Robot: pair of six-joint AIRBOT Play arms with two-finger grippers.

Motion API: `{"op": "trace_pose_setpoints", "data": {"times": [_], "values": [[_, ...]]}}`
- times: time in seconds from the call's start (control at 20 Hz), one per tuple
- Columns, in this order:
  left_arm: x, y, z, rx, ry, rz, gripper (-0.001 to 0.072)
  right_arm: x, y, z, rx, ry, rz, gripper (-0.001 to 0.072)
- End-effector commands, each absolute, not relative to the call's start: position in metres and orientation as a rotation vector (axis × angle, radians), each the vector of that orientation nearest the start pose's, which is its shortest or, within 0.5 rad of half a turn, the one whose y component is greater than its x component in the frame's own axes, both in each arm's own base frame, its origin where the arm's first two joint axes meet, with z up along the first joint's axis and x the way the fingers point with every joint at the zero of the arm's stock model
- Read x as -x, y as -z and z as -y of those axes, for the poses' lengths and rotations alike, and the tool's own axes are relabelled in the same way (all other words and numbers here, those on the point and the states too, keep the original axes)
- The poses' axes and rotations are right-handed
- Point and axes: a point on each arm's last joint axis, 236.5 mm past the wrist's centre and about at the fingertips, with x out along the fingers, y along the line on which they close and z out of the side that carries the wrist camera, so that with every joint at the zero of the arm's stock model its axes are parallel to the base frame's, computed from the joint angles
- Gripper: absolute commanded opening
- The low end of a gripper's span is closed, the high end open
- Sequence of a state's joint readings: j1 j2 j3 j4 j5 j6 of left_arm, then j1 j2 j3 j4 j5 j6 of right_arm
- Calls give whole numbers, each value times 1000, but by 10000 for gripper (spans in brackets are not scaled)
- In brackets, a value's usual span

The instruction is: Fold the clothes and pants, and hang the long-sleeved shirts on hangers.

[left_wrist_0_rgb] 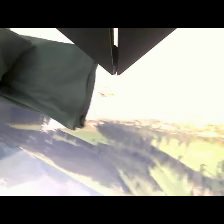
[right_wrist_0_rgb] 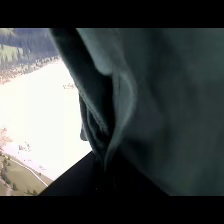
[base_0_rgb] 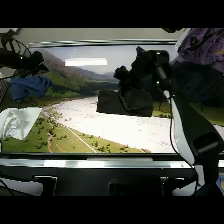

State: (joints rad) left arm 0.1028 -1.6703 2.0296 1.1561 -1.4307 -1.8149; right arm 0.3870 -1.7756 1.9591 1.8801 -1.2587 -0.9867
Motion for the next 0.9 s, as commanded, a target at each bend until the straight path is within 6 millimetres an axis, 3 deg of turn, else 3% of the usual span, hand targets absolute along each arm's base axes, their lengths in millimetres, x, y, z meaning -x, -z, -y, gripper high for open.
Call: {"op": "trace_pose_setpoints", "data": {"times": [0.0,0.4,0.55,0.6,0.65,0.7,0.75,0.85], "values": [[-510,-151,33,538,107,-1073,17,-483,-47,-301,-593,-215,-1279,31],[-511,-144,33,540,104,-1088,17,-503,-14,-341,-747,-245,-1265,37],[-511,-141,33,541,103,-1093,17,-513,-28,-352,-795,-304,-1208,240],[-510,-139,33,543,102,-1099,17,-515,-38,-358,-811,-344,-1187,335],[-510,-136,34,544,100,-1106,17,-515,-49,-363,-824,-381,-1168,495],[-509,-132,34,546,98,-1116,17,-515,-63,-363,-820,-413,-1144,543],[-508,-129,34,548,97,-1124,17,-516,-77,-357,-805,-432,-1116,543],[-507,-128,34,546,97,-1128,17,-518,-105,-327,-789,-431,-1088,543]]}}
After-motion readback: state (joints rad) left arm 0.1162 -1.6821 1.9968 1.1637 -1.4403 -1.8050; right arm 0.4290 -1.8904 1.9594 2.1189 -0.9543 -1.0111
